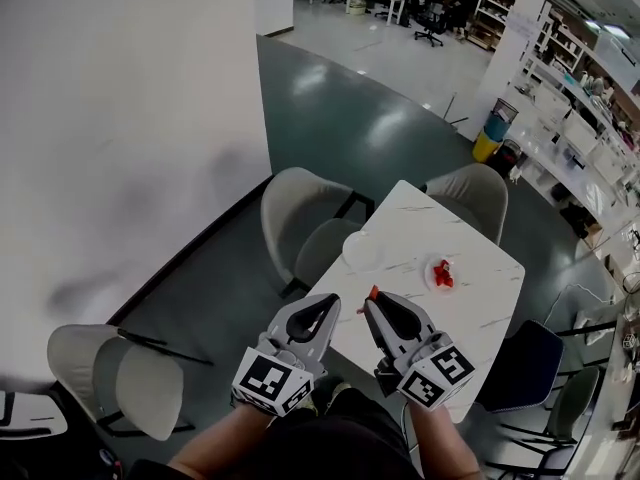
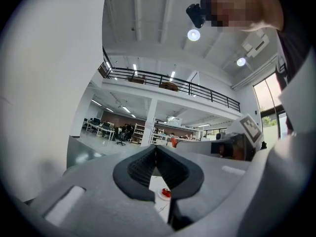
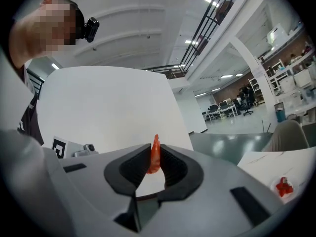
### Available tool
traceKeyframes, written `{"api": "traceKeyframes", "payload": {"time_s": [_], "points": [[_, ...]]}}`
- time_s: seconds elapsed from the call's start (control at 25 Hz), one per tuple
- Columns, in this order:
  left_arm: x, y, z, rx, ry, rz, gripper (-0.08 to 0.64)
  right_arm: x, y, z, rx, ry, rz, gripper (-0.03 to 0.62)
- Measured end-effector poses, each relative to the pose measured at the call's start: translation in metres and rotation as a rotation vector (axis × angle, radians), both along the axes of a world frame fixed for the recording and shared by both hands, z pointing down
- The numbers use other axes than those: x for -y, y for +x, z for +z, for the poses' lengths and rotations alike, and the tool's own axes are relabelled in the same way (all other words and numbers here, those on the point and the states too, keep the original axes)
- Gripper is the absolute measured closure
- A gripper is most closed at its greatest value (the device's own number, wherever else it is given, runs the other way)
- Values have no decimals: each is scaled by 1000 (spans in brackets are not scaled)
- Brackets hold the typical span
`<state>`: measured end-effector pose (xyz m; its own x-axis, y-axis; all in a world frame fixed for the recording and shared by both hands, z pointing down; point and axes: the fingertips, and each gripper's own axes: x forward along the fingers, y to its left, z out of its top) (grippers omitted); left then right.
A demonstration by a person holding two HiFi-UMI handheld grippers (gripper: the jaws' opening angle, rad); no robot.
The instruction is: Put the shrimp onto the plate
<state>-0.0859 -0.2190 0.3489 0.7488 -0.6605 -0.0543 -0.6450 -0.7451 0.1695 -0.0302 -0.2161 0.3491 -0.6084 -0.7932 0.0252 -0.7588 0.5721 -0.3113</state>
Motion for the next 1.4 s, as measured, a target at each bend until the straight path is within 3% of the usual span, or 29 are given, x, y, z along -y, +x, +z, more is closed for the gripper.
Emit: {"api": "traceKeyframes", "payload": {"time_s": [0.32, 0.68, 1.04, 1.4], "points": [[53, 26, 28, 10, 16, 64, 552, 60, 26, 28, -4, -39, 52, 532], [121, 67, 47, 38, 33, 81, 552, 133, 69, 56, 11, -92, 54, 532], [167, 95, 87, 78, -12, 98, 552, 183, 100, 135, -11, -243, 102, 532], [201, 104, 147, 98, -71, 143, 552, 215, 115, 234, -117, -372, 215, 532]]}}
